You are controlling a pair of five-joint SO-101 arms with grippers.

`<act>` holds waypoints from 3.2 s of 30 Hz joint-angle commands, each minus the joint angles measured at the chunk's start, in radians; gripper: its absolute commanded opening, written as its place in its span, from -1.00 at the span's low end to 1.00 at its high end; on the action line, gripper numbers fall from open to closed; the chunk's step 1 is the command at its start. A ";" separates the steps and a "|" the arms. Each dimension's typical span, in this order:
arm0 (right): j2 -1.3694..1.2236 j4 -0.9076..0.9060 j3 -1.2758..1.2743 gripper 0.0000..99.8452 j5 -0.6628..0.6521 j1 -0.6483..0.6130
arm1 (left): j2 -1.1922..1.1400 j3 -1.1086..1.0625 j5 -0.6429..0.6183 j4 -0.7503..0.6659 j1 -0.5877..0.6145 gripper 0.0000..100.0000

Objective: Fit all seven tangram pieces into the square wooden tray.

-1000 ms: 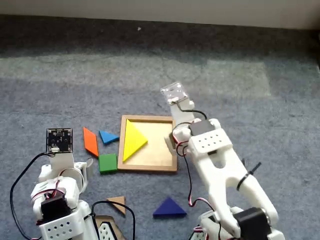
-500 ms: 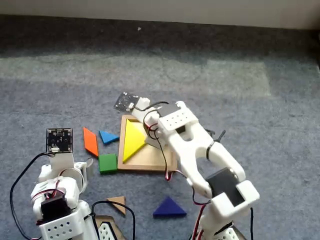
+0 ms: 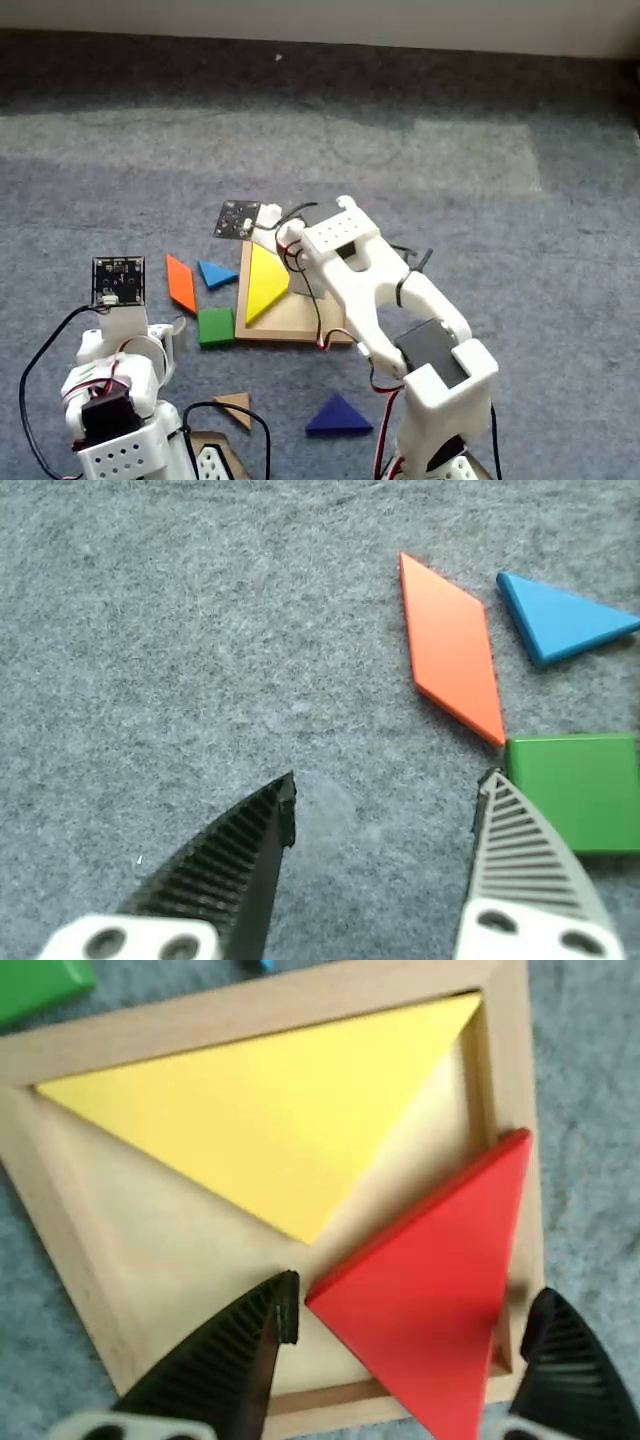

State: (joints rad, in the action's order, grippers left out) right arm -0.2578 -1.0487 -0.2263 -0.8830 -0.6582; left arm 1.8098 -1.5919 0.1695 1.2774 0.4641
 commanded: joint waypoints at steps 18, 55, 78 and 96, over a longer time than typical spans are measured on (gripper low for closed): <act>0.318 -0.232 0.059 -0.25 -0.005 -0.021 | 0.002 0.008 0.008 -0.015 0.012 -0.42; 0.031 0.048 0.077 -0.84 0.453 0.087 | 0.002 0.008 0.008 -0.018 0.012 -0.42; 0.992 -0.001 -0.624 -0.84 0.621 0.544 | 0.002 0.008 0.008 -0.021 0.010 -0.42; 1.168 0.380 -1.066 -0.84 0.736 0.605 | -0.008 0.209 0.005 0.020 0.007 -0.41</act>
State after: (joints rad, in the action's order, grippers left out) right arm 0.8853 -0.7265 -1.2942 -0.1573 -0.0660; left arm 1.8082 -1.4983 0.1695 1.2774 0.4641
